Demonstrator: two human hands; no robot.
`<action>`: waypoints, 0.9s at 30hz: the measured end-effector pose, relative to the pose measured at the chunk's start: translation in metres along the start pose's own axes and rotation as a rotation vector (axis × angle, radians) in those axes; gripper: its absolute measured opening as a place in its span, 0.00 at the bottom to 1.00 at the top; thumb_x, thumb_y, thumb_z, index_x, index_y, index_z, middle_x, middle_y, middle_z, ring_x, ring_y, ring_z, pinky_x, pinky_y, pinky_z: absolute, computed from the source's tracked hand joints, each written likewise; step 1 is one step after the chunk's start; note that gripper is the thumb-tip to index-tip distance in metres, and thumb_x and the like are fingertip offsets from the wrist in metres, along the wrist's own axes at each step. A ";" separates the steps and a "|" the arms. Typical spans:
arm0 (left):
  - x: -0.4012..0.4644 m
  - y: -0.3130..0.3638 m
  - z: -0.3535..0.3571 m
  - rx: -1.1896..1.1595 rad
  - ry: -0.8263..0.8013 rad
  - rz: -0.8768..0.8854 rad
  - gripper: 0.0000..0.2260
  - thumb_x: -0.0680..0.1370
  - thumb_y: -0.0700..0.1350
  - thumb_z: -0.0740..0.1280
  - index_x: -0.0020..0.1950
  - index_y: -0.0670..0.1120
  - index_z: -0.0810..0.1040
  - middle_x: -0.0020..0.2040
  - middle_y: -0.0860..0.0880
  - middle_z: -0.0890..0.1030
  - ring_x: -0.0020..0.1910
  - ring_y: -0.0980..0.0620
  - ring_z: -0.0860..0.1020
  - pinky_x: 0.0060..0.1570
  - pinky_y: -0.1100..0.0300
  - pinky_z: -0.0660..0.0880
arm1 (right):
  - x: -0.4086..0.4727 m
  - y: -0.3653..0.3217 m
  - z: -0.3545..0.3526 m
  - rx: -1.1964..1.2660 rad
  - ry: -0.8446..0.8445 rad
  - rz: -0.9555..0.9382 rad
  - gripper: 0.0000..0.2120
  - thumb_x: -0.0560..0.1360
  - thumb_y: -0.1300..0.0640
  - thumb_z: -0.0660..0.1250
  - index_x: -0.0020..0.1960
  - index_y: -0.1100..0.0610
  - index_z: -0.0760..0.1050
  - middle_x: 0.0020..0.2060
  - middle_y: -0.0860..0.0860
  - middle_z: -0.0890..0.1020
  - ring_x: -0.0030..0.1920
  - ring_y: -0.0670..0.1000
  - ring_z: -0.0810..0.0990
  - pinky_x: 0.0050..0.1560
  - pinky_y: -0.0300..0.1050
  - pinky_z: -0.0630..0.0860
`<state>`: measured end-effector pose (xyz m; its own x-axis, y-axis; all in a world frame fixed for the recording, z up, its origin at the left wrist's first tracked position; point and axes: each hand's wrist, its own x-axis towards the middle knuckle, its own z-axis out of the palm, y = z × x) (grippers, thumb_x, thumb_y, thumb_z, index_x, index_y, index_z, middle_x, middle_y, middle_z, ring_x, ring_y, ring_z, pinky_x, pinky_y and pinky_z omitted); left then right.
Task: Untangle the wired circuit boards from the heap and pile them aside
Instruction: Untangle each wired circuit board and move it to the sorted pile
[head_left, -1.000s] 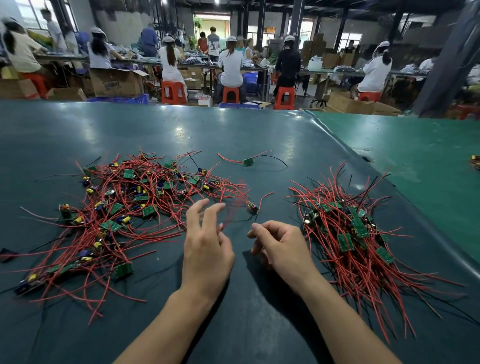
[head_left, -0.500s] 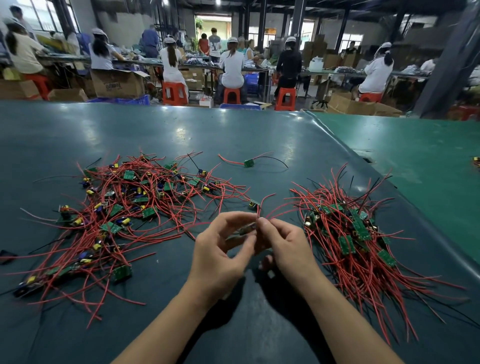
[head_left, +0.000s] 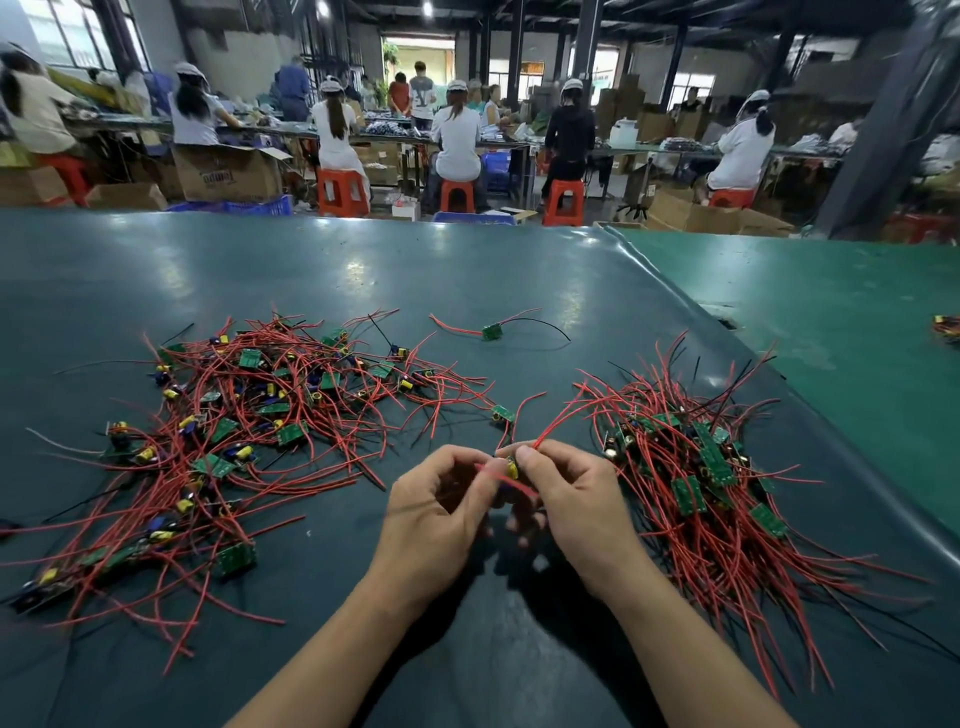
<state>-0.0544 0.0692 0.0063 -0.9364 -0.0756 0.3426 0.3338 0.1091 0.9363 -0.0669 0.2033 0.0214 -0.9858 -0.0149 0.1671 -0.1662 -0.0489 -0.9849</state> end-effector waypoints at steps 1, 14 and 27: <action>0.000 0.000 0.000 -0.031 -0.014 0.004 0.08 0.73 0.48 0.71 0.45 0.44 0.81 0.38 0.46 0.84 0.36 0.50 0.83 0.37 0.60 0.78 | 0.000 0.000 0.000 0.029 -0.007 0.015 0.11 0.80 0.62 0.64 0.43 0.59 0.83 0.33 0.53 0.84 0.29 0.48 0.79 0.27 0.40 0.77; 0.013 0.004 -0.006 -0.403 0.090 -0.305 0.12 0.72 0.52 0.67 0.41 0.43 0.81 0.23 0.48 0.72 0.18 0.56 0.66 0.18 0.68 0.61 | -0.004 -0.001 -0.001 -0.103 -0.109 -0.140 0.12 0.77 0.69 0.65 0.50 0.54 0.82 0.39 0.55 0.83 0.30 0.45 0.78 0.28 0.38 0.75; 0.000 0.008 -0.003 -0.500 -0.199 -0.184 0.53 0.61 0.78 0.66 0.74 0.45 0.63 0.71 0.50 0.73 0.72 0.55 0.68 0.73 0.48 0.63 | -0.002 0.010 0.006 -0.446 -0.201 -0.026 0.05 0.73 0.56 0.74 0.47 0.50 0.79 0.38 0.49 0.82 0.34 0.52 0.81 0.40 0.52 0.80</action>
<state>-0.0518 0.0669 0.0140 -0.9702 0.1441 0.1946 0.1287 -0.3741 0.9184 -0.0663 0.1970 0.0111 -0.9646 -0.2141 0.1537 -0.2273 0.3803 -0.8965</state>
